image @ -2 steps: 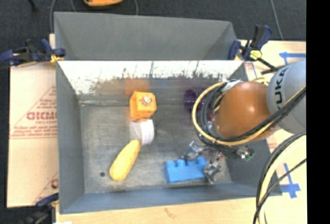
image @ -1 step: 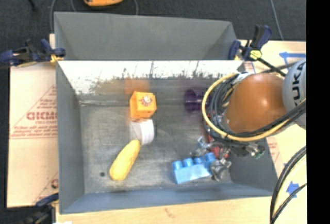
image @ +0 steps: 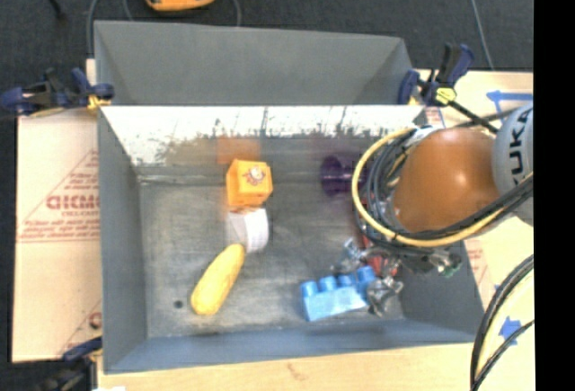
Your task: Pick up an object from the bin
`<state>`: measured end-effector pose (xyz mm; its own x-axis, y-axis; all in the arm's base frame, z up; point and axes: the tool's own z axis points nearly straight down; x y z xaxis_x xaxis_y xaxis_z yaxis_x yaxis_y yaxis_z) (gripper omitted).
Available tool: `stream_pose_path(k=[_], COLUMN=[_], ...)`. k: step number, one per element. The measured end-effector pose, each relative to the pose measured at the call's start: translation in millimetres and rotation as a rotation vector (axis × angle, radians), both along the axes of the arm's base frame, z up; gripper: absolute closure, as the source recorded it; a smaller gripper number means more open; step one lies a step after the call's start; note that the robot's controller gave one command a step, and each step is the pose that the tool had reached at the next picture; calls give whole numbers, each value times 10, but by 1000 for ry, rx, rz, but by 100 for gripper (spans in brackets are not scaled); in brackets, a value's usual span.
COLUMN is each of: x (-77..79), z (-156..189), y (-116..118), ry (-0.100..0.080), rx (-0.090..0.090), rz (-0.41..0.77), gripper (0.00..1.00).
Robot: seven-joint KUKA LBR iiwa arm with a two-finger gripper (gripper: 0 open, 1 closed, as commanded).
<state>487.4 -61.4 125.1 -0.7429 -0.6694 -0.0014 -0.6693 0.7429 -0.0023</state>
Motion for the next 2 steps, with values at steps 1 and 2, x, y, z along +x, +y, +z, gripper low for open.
stream_pose_path(k=[1,2], x=[30,6], z=[184,708], y=[-54,35], ry=[0,4], rx=[1,2], rz=[-21,-19], gripper=[100,100])
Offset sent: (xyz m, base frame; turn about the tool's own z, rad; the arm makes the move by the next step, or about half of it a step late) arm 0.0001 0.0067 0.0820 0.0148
